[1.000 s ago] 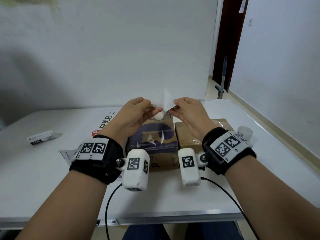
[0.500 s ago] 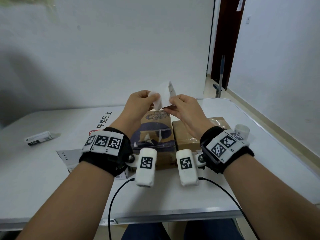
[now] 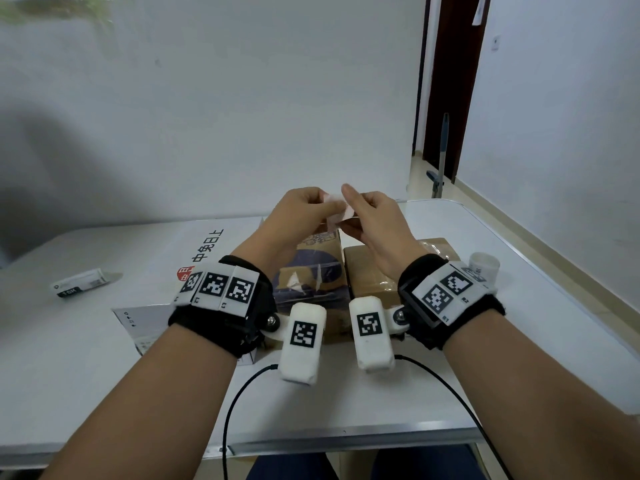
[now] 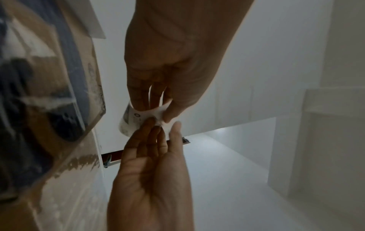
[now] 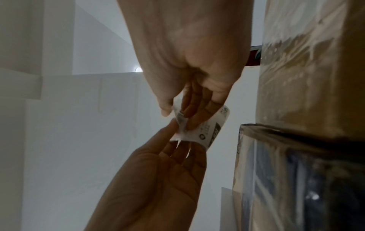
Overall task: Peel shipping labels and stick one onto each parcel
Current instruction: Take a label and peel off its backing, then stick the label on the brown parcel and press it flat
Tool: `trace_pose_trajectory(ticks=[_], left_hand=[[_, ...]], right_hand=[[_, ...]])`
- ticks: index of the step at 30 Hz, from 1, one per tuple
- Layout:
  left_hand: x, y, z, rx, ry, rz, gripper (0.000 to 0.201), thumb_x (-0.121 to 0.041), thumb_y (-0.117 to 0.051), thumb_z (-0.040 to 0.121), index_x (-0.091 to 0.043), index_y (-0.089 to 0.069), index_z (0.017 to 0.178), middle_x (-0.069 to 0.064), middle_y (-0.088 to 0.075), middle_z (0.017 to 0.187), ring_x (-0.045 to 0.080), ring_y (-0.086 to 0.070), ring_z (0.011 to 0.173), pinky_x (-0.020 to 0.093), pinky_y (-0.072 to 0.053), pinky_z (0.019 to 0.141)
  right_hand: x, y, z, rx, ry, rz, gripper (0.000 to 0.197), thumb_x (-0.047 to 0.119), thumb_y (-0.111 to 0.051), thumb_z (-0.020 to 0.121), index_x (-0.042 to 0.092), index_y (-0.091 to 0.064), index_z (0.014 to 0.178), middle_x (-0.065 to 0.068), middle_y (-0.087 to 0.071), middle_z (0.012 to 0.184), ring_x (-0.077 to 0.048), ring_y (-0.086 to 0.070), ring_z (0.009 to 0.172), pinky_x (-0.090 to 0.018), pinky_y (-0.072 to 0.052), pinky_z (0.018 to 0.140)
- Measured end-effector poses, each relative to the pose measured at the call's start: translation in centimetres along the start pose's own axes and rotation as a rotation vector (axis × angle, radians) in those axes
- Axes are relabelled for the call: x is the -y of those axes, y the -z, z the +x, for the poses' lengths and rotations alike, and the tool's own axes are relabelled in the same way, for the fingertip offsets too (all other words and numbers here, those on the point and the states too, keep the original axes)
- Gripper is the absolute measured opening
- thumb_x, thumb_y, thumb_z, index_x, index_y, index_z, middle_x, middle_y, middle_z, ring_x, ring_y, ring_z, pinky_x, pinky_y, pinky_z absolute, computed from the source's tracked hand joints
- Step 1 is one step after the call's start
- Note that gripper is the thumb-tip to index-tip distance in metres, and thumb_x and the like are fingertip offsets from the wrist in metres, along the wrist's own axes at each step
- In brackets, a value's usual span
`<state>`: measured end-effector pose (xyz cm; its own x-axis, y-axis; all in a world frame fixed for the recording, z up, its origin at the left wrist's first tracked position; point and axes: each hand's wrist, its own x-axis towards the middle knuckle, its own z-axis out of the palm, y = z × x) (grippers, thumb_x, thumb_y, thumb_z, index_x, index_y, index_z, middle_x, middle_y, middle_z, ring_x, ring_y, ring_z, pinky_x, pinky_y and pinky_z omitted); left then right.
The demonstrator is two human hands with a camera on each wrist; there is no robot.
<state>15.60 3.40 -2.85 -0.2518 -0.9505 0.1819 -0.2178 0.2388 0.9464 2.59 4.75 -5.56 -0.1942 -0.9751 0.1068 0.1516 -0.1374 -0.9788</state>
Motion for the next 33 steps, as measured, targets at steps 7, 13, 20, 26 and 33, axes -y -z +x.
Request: trace_pose_trajectory(ticks=[7, 13, 20, 26, 33], left_hand=[[0.2, 0.2, 1.2, -0.075, 0.181, -0.317, 0.014, -0.011, -0.06, 0.093, -0.009, -0.056, 0.08, 0.006, -0.063, 0.082, 0.016, -0.062, 0.066, 0.024, -0.055, 0.061], [1.0, 1.5, 3.1, -0.332, 0.278, -0.505, 0.014, -0.005, -0.05, 0.096, -0.004, -0.052, 0.083, 0.012, -0.059, 0.077, 0.021, -0.063, 0.059, 0.021, -0.054, 0.045], [2.2, 4.7, 5.9, -0.403, 0.283, -0.343, 0.022, 0.011, -0.04, 0.094, 0.0, -0.05, 0.078, 0.014, -0.064, 0.059, 0.019, -0.064, 0.04, 0.023, -0.051, 0.038], [2.8, 6.0, 8.0, -0.442, 0.324, -0.315, 0.029, 0.008, -0.035, 0.097, -0.008, -0.045, 0.075, 0.008, -0.051, 0.085, 0.019, -0.058, 0.07, 0.029, -0.058, 0.058], [2.1, 4.8, 8.6, -0.226, 0.434, 0.158, 0.041, -0.007, -0.053, 0.094, 0.001, -0.048, 0.134, 0.016, -0.047, 0.131, 0.024, -0.043, 0.101, 0.041, -0.046, 0.1]], right_hand=[[-0.2, 1.4, 0.1, -0.067, 0.018, 0.052, 0.017, 0.021, -0.058, 0.095, 0.01, -0.058, 0.082, -0.006, -0.061, 0.082, -0.012, -0.062, 0.061, -0.021, -0.051, 0.056], [-0.5, 3.4, 0.5, -0.178, -0.046, -0.004, 0.01, 0.018, -0.051, 0.098, 0.009, -0.054, 0.101, -0.005, -0.062, 0.072, -0.006, -0.062, 0.043, -0.016, -0.044, 0.043], [-1.5, 6.6, 1.5, -0.253, -0.08, -0.085, 0.01, 0.009, -0.054, 0.094, 0.01, -0.062, 0.088, -0.007, -0.067, 0.068, -0.011, -0.065, 0.053, -0.021, -0.046, 0.053], [-0.7, 7.6, 2.4, -0.321, -0.045, -0.006, 0.017, 0.003, -0.05, 0.094, 0.001, -0.062, 0.106, -0.011, -0.065, 0.072, -0.005, -0.062, 0.044, -0.017, -0.046, 0.047], [-0.9, 7.7, 2.8, -0.314, -0.042, -0.065, 0.022, 0.007, -0.052, 0.094, 0.0, -0.063, 0.112, -0.008, -0.067, 0.069, -0.009, -0.064, 0.051, -0.019, -0.047, 0.051]])
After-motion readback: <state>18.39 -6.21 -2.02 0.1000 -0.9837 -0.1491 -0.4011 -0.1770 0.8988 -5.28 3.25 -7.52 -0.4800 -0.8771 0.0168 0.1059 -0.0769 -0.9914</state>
